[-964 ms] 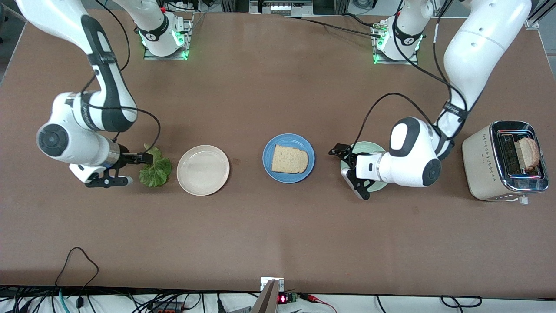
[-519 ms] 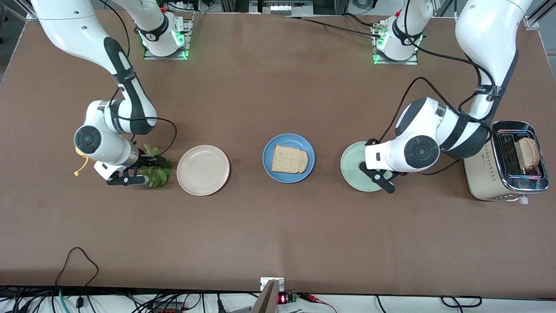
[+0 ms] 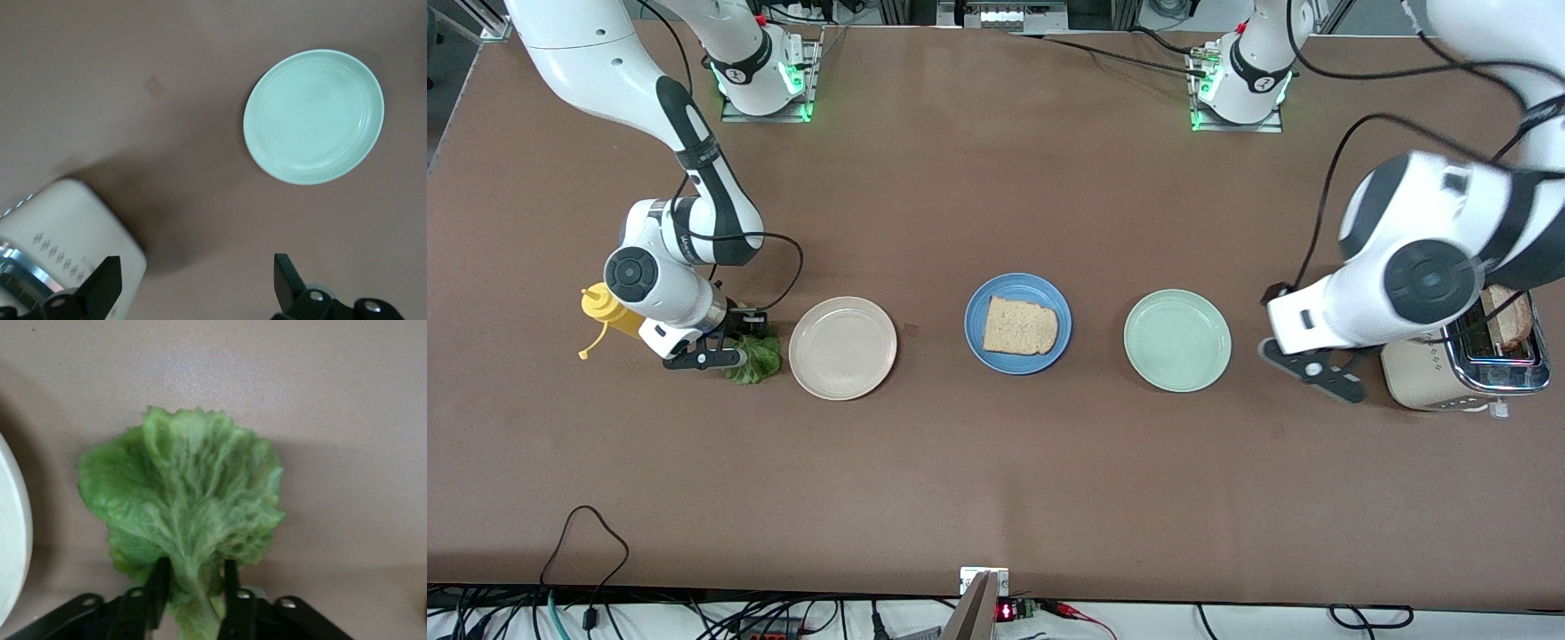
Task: Make sandwich in blue plate with both arms
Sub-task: 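Carry the lettuce leaf with the right gripper over the bread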
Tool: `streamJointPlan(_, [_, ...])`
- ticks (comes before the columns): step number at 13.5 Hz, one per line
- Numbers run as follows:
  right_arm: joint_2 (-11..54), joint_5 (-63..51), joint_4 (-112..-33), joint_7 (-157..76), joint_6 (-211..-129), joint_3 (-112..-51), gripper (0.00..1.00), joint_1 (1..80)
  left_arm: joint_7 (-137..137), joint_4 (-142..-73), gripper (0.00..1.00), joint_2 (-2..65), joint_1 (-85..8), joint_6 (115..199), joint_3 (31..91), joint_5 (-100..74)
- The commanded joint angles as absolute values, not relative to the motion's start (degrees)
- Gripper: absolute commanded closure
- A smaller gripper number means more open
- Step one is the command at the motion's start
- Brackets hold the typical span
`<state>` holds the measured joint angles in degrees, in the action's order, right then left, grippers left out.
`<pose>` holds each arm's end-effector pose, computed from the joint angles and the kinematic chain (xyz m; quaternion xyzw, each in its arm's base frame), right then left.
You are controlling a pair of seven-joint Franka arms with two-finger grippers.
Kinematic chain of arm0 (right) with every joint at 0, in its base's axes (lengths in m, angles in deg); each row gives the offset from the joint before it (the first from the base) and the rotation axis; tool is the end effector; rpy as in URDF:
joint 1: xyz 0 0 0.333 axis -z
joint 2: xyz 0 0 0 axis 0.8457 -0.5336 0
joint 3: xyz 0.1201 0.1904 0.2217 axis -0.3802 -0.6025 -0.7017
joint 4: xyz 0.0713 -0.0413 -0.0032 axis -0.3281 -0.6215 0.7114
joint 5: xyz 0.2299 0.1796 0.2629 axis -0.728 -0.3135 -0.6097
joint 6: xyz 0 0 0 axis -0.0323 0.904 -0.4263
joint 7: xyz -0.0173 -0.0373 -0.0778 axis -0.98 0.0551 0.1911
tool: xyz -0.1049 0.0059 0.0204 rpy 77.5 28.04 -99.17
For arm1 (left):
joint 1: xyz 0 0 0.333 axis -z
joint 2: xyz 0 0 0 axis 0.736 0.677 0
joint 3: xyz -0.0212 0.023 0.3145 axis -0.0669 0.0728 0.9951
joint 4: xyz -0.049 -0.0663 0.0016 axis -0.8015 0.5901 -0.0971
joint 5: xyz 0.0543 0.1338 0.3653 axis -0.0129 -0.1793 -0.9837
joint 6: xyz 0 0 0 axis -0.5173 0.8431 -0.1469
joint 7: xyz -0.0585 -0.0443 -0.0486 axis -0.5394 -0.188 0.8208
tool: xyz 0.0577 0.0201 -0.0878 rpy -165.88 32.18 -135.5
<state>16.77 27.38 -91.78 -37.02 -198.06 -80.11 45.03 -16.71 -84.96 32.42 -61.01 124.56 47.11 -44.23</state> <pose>0.5801 0.0598 0.1825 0.9986 0.0420 -0.0290 0.0102 0.6470 -0.0982 0.4694 -0.9574 0.2452 0.1298 0.0794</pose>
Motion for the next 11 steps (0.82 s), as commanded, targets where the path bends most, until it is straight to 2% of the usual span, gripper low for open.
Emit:
streamJointPlan(1, [18.53, 27.25, -92.06, -37.57, -198.01, -79.95, 1.00, 45.18, -17.01, -79.12, 0.00, 32.23, -61.36, 118.17, 47.12, -43.83])
streamJointPlan(2, [20.89, 27.34, -91.10, -37.93, -195.92, -79.87, 1.00, 45.09, -16.84, -79.81, 0.00, 29.78, -61.45, 118.77, 48.08, -42.09])
streamJointPlan(4, [23.54, 27.43, -84.54, -41.16, -186.37, -80.39, 1.00, 44.13, -16.48, -82.79, 0.00, 24.16, -57.44, 121.57, 56.91, -36.13])
streamJointPlan(6, [22.50, 27.25, -72.69, -51.50, -173.63, -83.10, 1.00, 41.94, -16.48, -89.45, 0.00, 18.27, -53.47, 127.97, 67.29, -27.89])
streamJointPlan(8, [21.10, 26.38, -65.80, -55.23, -168.05, -85.13, 1.00, 38.69, -16.48, -98.41, 0.00, 11.25, -48.90, 135.96, 75.83, -20.48])
streamJointPlan(10, [21.00, 26.46, -64.37, -55.60, -168.38, -86.89, 1.00, 33.78, -16.31, -106.41, 0.00, 4.30, -48.27, 143.53, 75.95, -20.36])
streamJointPlan(11, [20.83, 26.46, -63.59, -55.77, -168.56, -86.98, 1.00, 31.23, -16.40, -108.54, 0.00, 2.35, -48.27, 143.30, 75.95, -20.45])
